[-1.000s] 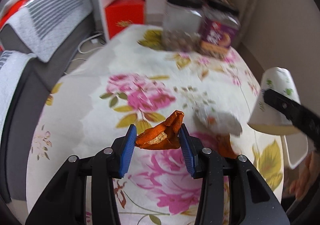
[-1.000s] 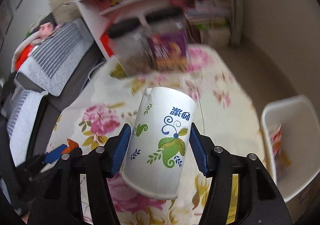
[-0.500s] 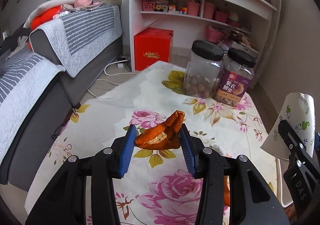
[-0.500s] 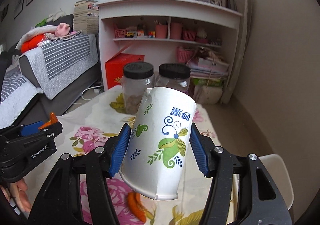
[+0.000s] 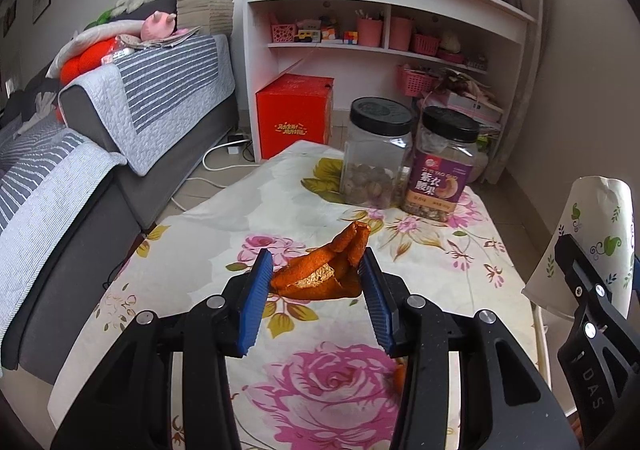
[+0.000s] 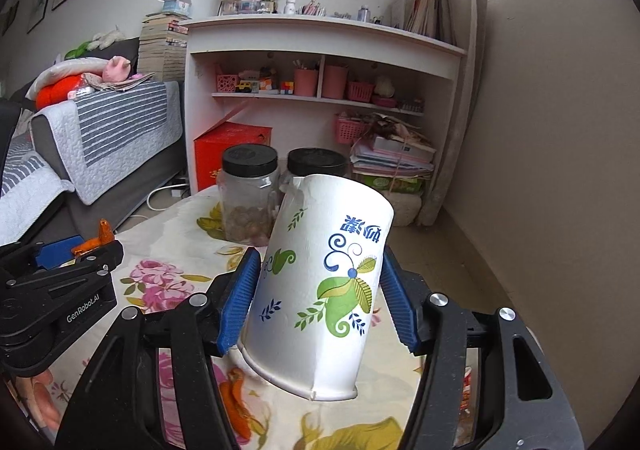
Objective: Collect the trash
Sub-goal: 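Lift the peel with left tool while right tool lifts the paper cup, then drop the paper cup into the bin with right tool while left tool drops the peel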
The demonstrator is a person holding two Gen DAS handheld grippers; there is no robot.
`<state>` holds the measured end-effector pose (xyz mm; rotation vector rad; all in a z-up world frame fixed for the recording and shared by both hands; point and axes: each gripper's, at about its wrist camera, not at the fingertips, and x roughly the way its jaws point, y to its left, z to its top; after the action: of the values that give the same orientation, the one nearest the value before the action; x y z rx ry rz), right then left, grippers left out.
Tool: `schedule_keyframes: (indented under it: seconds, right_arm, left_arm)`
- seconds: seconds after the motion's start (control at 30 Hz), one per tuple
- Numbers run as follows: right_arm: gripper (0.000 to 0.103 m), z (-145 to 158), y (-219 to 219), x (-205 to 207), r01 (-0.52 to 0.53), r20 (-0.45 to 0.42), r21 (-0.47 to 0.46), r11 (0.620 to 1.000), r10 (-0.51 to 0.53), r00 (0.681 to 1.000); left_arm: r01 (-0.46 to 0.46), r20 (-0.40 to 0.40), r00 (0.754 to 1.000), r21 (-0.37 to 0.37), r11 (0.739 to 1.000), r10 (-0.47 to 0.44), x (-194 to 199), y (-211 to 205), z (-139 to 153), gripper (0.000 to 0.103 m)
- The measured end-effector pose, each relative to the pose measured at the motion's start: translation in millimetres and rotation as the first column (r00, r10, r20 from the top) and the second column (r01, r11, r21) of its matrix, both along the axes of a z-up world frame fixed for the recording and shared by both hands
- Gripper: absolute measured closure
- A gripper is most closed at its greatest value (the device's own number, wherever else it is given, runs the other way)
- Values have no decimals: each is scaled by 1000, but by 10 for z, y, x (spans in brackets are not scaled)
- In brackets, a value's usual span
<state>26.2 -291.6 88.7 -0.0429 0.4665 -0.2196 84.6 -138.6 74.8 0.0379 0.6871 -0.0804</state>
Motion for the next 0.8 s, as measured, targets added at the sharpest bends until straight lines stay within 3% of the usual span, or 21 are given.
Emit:
schedule_keyframes:
  seconds: [0.8]
  right_arm:
    - [44, 113, -844, -385, 177, 22, 13, 984, -177, 984]
  left_arm:
    - [133, 15, 991, 22, 991, -133, -286, -834, 42, 57]
